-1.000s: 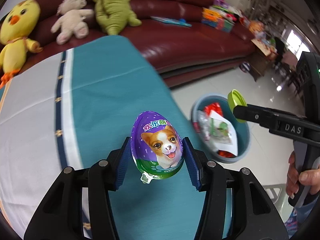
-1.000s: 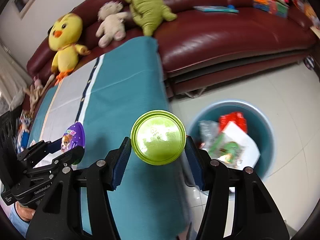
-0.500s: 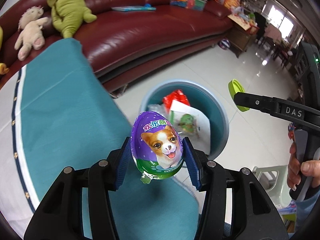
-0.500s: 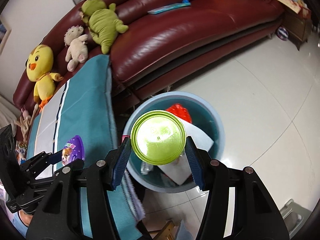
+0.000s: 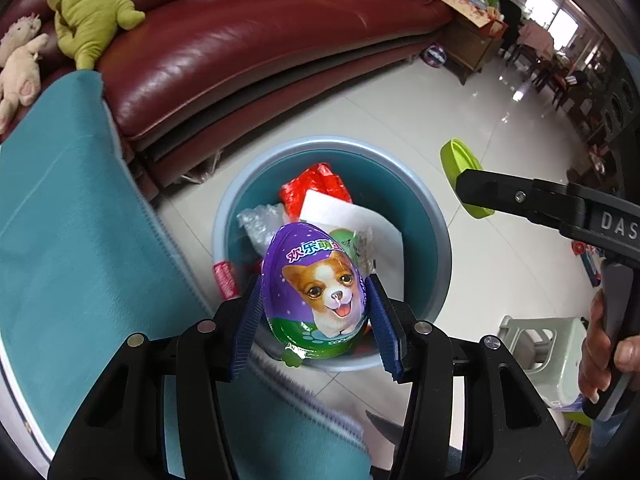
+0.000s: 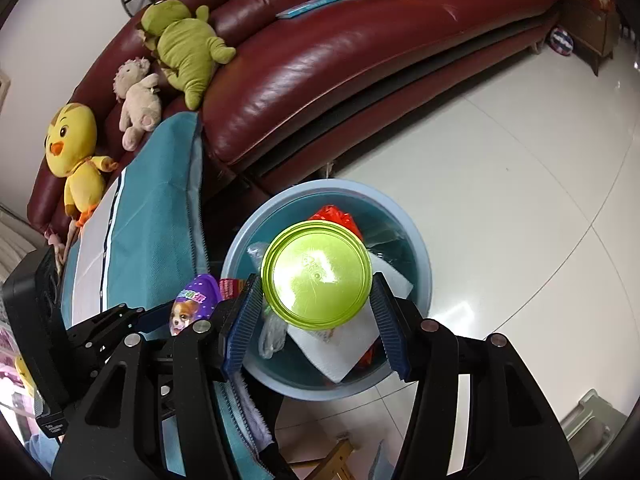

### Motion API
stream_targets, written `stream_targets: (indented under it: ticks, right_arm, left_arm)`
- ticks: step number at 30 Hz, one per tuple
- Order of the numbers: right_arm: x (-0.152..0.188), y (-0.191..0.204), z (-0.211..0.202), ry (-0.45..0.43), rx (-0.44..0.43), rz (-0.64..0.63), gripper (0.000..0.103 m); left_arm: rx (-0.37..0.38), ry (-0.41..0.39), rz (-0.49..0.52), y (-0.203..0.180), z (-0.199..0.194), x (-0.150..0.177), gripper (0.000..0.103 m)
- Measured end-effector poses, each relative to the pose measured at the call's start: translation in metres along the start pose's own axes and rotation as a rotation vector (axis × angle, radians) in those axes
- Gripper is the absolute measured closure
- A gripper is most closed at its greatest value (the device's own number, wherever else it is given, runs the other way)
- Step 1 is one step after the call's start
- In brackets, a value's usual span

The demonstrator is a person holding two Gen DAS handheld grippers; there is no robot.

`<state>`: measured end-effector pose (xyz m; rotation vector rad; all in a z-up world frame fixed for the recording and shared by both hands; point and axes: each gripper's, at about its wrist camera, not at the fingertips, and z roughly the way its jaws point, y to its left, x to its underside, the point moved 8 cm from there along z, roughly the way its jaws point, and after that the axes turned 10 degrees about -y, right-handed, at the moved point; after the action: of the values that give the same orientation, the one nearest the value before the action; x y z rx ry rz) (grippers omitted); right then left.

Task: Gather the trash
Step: 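Open the left tool to drop the egg while the right tool drops the lid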

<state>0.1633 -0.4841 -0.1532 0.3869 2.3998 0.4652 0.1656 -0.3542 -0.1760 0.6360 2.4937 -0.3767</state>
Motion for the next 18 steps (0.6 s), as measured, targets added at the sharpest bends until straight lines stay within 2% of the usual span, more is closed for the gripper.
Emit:
stream_targets:
  ticks: [6, 8, 13, 18]
  right_arm:
    - [-0.006, -0.016, 0.007, 0.014, 0.029, 0.021, 0.050]
    - [-0.006, -0.019, 0.010, 0.020, 0.038, 0.022, 0.050]
    - [-0.008, -0.022, 0.016, 0.030, 0.046, 0.028, 0.050]
    - [-0.007, -0.012, 0.025, 0.048, 0.036, 0.015, 0.050]
  left_arm:
    - [0.052, 0.026, -0.007, -0.013, 0.027, -0.007, 0.049]
    - [0.072, 0.045, -0.008, -0.018, 0.037, -0.005, 0.042]
    - [0.050, 0.036, -0.016, -0.011, 0.039, -0.003, 0.020]
    - [0.013, 0.028, -0.033, 0.007, 0.025, -0.001, 0.013]
